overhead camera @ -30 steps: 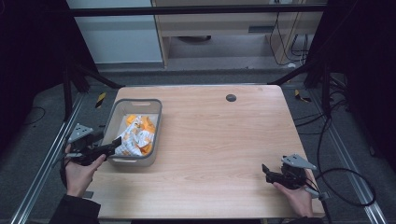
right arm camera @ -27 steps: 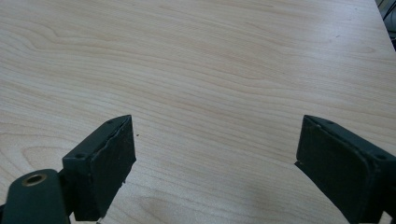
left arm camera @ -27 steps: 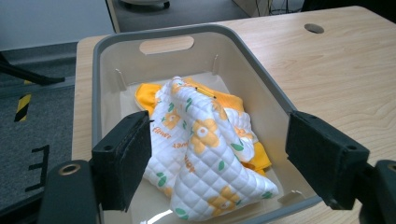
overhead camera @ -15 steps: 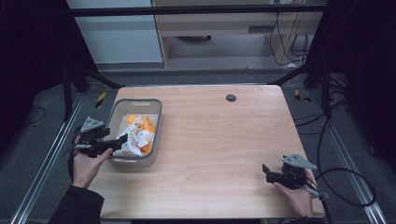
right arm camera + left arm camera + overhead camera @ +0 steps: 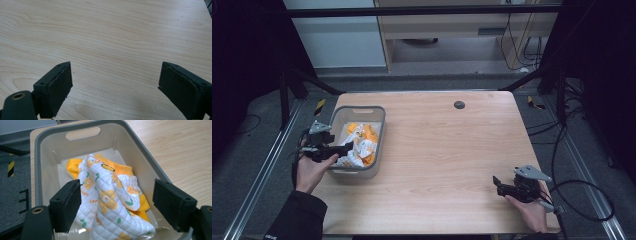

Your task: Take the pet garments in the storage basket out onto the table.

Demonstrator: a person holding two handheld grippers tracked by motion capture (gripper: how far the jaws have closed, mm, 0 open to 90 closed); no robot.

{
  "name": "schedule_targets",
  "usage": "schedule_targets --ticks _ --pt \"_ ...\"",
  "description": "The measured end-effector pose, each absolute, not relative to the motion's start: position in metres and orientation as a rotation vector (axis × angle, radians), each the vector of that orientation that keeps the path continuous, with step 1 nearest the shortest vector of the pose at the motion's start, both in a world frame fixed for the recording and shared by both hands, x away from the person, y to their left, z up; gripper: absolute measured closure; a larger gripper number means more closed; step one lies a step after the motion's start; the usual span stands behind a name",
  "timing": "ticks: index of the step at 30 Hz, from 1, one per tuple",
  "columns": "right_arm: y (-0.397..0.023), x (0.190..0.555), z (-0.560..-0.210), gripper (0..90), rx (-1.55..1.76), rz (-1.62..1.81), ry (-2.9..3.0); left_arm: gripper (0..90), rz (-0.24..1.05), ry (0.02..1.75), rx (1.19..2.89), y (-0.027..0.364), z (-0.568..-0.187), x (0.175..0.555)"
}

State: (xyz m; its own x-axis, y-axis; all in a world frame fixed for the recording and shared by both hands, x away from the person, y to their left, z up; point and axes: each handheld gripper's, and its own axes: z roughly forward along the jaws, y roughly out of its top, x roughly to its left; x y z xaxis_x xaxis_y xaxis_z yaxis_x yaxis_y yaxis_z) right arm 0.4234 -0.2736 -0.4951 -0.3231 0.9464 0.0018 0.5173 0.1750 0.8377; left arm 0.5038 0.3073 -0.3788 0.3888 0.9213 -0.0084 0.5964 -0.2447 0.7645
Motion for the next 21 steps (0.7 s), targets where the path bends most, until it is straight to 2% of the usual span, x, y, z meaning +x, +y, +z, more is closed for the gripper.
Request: schedule_targets --ticks 21 --pt "-0.274 0.424 -0.496 11.4 1.372 1.046 1.931 21.7 0.564 1.360 2.060 0.298 -0.395 0.531"
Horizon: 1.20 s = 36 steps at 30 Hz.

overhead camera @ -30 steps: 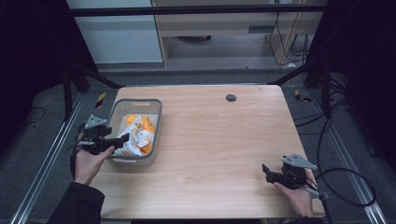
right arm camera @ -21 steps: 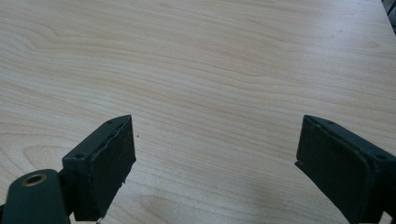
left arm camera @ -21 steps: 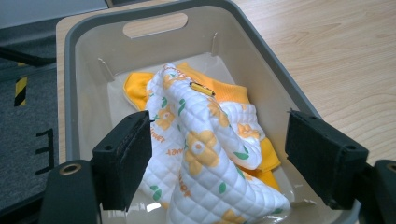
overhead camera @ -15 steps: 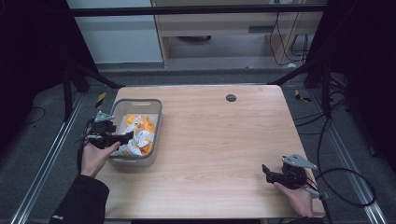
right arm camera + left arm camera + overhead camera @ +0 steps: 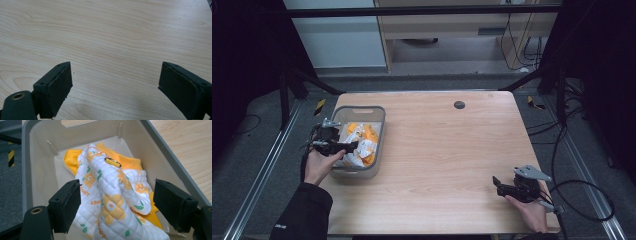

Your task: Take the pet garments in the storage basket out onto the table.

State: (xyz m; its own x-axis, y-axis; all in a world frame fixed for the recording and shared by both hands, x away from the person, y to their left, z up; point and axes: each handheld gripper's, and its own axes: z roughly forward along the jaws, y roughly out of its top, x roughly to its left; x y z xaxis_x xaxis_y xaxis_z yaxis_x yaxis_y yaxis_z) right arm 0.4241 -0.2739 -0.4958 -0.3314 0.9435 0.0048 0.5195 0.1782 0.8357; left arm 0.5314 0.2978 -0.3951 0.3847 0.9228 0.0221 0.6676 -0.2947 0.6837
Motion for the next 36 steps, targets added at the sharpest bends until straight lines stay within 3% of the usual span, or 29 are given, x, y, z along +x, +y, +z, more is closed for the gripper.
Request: schedule_targets --ticks 26,34,36 --pt "-0.274 0.425 -0.497 10.7 1.373 1.043 1.948 22.8 0.474 1.449 2.162 0.290 -0.415 0.550" --pt "-0.274 0.425 -0.497 10.5 1.373 1.039 1.956 34.1 0.432 1.467 2.186 0.288 -0.418 0.553" --pt "-0.274 0.426 -0.497 10.4 1.371 1.037 1.959 44.1 0.416 1.474 2.194 0.288 -0.419 0.553"
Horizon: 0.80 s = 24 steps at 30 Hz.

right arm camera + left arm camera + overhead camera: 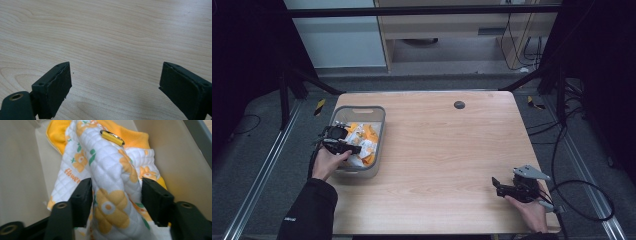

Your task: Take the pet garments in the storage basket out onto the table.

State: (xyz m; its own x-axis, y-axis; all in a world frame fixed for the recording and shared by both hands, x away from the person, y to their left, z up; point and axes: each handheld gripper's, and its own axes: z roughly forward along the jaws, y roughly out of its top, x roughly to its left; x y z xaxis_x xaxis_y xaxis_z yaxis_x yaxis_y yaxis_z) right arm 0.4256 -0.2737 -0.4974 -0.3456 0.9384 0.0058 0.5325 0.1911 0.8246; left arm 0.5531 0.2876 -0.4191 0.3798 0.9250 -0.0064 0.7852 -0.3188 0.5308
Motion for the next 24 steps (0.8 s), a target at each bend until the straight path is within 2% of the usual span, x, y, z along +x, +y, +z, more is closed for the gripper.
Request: schedule_targets --ticks 2,3,4,5,6,9,15,24 --pt "-0.274 0.426 -0.498 10.4 1.370 1.036 1.960 46.4 0.405 1.493 2.196 0.287 -0.420 0.554" --pt "-0.274 0.426 -0.498 10.3 1.372 1.035 1.962 53.4 0.397 1.506 2.198 0.288 -0.420 0.554" --pt "-0.274 0.426 -0.498 10.3 1.372 1.035 1.962 53.4 0.394 1.511 2.200 0.288 -0.421 0.554" --pt "-0.274 0.426 -0.498 10.2 1.370 1.034 1.964 59.2 0.386 1.515 2.195 0.288 -0.421 0.555" --pt "-0.274 0.426 -0.498 10.2 1.370 1.034 1.964 59.2 0.381 1.517 2.195 0.288 -0.421 0.555" --pt "-0.274 0.426 -0.498 10.2 1.373 1.035 1.967 67.0 0.376 1.511 2.199 0.288 -0.421 0.554" --pt "-0.273 0.426 -0.498 10.1 1.379 1.032 1.971 71.8 0.375 1.505 2.191 0.288 -0.420 0.553" --pt "-0.273 0.426 -0.498 10.1 1.379 1.031 1.974 73.9 0.378 1.474 2.174 0.288 -0.409 0.547"
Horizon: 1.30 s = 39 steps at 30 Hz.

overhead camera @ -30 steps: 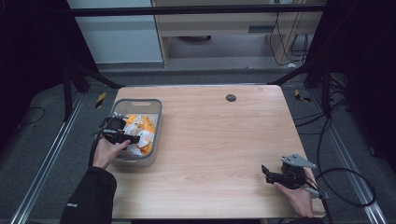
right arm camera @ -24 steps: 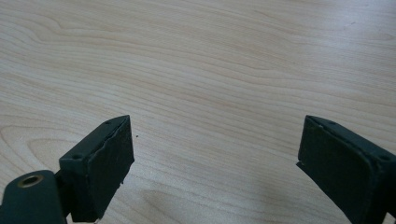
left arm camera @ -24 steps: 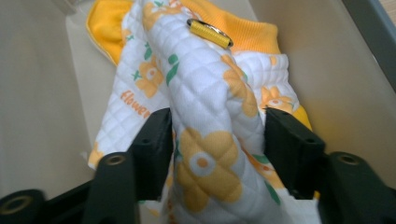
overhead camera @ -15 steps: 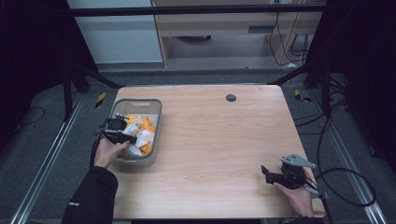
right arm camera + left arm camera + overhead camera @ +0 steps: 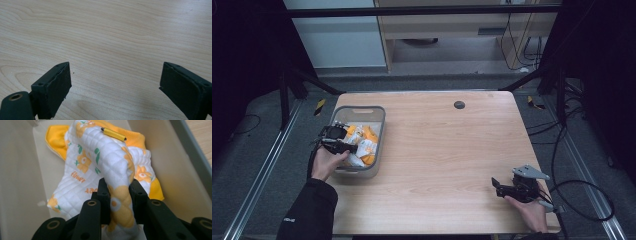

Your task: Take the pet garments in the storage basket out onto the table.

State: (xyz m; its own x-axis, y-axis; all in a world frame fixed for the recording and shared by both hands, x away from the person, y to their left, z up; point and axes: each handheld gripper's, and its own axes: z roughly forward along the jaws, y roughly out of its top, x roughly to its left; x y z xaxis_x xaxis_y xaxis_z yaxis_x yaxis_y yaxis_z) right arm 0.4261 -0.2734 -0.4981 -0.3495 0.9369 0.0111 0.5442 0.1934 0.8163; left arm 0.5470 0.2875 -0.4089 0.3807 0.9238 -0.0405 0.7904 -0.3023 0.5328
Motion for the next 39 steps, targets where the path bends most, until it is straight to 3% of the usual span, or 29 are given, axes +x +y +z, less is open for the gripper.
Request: schedule_targets --ticks 15,39 --pt "-0.274 0.426 -0.498 10.1 1.377 1.028 1.976 74.5 0.426 1.409 2.140 0.292 -0.367 0.537" --pt "-0.273 0.426 -0.498 10.0 1.378 1.031 1.974 74.5 0.476 1.387 2.121 0.302 -0.335 0.529"
